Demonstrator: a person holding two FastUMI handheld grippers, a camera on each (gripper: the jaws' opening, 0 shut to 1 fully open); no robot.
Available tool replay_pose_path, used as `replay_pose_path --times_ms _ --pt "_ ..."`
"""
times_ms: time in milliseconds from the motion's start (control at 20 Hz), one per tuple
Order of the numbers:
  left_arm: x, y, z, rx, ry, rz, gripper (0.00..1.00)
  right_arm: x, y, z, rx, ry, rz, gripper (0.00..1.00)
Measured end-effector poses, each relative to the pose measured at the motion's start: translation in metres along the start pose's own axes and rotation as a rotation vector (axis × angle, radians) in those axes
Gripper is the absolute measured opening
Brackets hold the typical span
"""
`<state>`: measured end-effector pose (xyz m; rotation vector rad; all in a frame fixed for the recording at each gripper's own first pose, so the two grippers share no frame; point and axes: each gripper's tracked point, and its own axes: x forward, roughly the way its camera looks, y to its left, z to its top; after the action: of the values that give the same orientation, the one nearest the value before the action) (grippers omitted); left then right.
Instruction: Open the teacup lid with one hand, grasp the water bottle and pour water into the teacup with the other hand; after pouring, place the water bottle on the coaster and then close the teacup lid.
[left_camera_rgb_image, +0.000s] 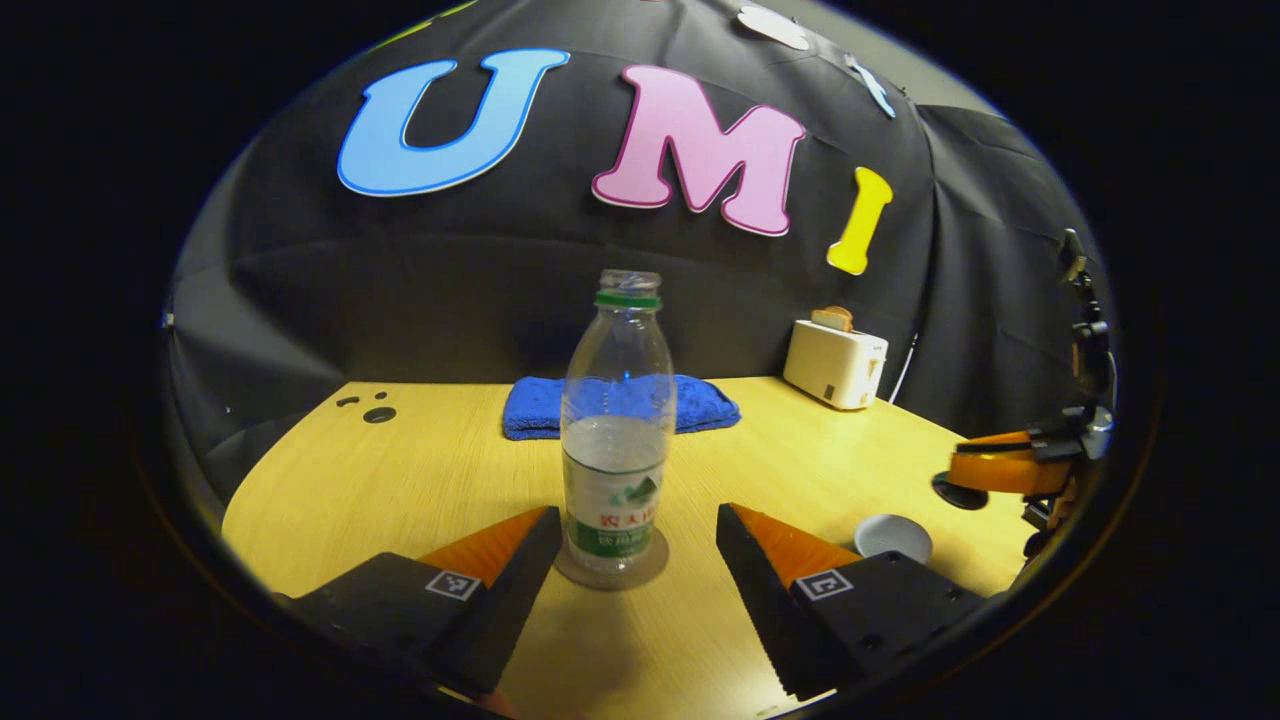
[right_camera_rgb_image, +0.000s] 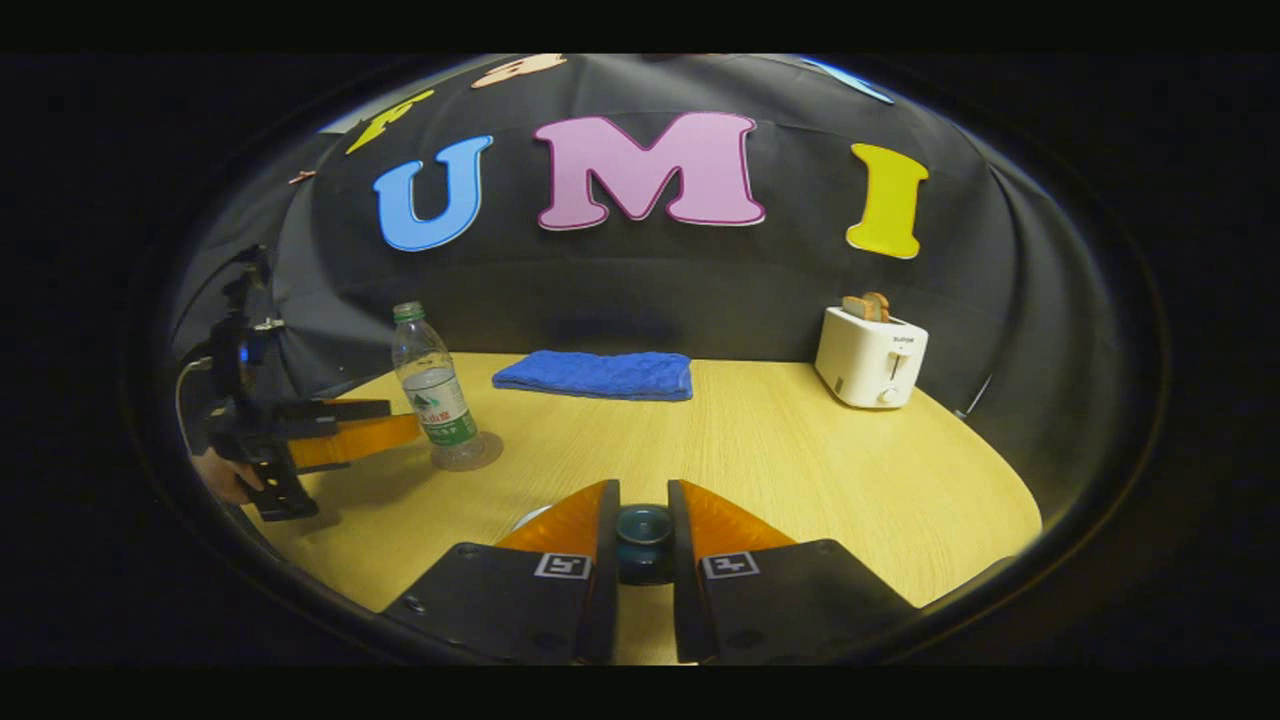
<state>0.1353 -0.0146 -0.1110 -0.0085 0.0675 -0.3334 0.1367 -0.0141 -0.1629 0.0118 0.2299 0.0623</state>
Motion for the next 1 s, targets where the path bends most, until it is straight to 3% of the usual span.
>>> replay_pose_path --times_ms 50,300,350,650,850,900,950,1000 --pt "-0.013 -0.004 -0.002 0.004 0.010 -0.008 0.98 0.004 0.003 -0.001 -0.003 -0.002 0.004 0.30" --pt "-0.074 -0.013 0.001 -0.071 0.049 0.005 0.98 0.018 0.029 -0.011 0.012 -0.032 0.055 0.21" --pt "-0.079 -0.009 0.002 -0.081 0.042 0.021 0.98 0.020 0.034 -0.013 0.017 -0.038 0.064 0.25" --pt "-0.084 0.011 -0.001 -0.111 0.039 0.088 0.98 0.033 0.049 -0.025 -0.027 -0.055 0.085 0.25" --pt "-0.082 0.009 0.001 -0.091 0.043 0.067 0.96 0.037 0.049 -0.033 -0.041 -0.046 0.086 0.25" --pt "-0.082 0.008 0.002 -0.078 0.045 0.061 0.96 0.037 0.050 -0.033 -0.043 -0.047 0.087 0.21" --pt "-0.081 0.007 0.003 -0.068 0.044 0.057 0.96 0.039 0.052 -0.035 -0.047 -0.046 0.088 0.26" --pt "-0.081 0.005 0.005 -0.063 0.041 0.052 0.96 0.037 0.052 -0.034 -0.051 -0.050 0.085 0.22"
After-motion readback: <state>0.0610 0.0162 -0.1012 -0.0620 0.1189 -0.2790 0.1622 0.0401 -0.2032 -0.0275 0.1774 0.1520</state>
